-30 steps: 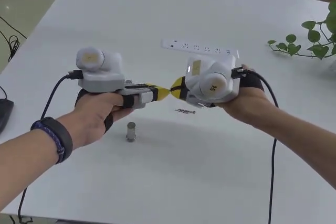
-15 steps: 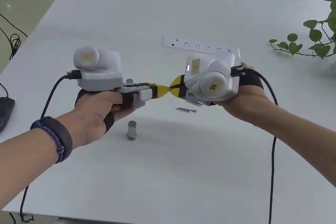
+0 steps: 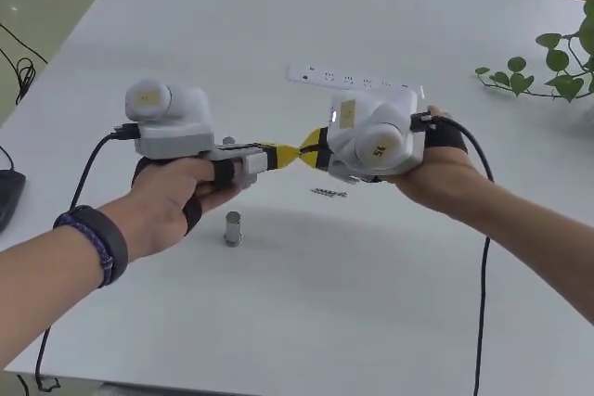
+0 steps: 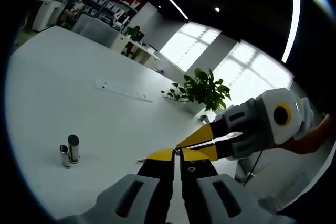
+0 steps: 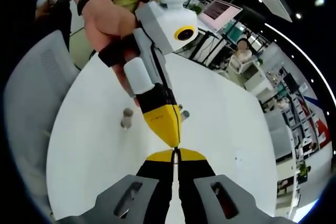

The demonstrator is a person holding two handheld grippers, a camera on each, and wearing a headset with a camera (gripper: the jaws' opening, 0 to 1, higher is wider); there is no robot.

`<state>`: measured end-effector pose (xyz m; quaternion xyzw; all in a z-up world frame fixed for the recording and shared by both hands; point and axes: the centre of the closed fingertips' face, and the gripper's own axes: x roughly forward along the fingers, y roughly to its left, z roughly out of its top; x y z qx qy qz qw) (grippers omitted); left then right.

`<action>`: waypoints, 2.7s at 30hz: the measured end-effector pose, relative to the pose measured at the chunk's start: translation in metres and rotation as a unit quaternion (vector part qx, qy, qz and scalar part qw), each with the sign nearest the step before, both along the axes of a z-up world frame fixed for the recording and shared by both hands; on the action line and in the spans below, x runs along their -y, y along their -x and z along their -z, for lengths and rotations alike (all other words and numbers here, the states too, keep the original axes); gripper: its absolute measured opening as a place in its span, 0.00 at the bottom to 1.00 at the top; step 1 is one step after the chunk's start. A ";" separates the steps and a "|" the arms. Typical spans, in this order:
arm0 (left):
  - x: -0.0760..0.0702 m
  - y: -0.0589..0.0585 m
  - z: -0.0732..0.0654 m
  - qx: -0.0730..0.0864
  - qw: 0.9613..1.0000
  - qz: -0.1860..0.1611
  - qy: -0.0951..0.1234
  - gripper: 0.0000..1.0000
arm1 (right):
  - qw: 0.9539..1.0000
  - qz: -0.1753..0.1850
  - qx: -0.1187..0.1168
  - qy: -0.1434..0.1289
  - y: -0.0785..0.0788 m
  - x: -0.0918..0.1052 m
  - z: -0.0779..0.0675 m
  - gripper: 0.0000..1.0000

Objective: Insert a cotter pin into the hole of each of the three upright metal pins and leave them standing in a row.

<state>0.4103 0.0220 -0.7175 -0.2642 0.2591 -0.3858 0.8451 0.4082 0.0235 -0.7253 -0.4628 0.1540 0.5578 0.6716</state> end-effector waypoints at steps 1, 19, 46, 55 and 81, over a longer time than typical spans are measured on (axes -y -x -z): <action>0.000 0.000 0.000 -0.001 1.000 0.000 0.000 0.01 | 1.000 0.000 0.000 0.000 0.000 0.000 0.000 0.02; -0.002 -0.001 -0.002 0.003 1.000 -0.002 0.000 0.00 | 1.000 0.004 -0.008 -0.011 0.001 -0.003 0.000 0.03; 0.003 0.020 -0.007 0.064 0.996 0.064 -0.028 0.00 | 0.996 0.019 -0.085 -0.024 0.013 0.008 0.004 0.11; 0.007 0.033 -0.012 0.094 0.989 0.104 -0.038 0.00 | 0.993 0.007 -0.120 -0.021 0.025 0.010 0.009 0.10; 0.011 0.054 -0.012 0.157 0.965 0.196 -0.076 0.00 | 0.983 -0.019 -0.185 -0.014 0.052 0.010 0.014 0.05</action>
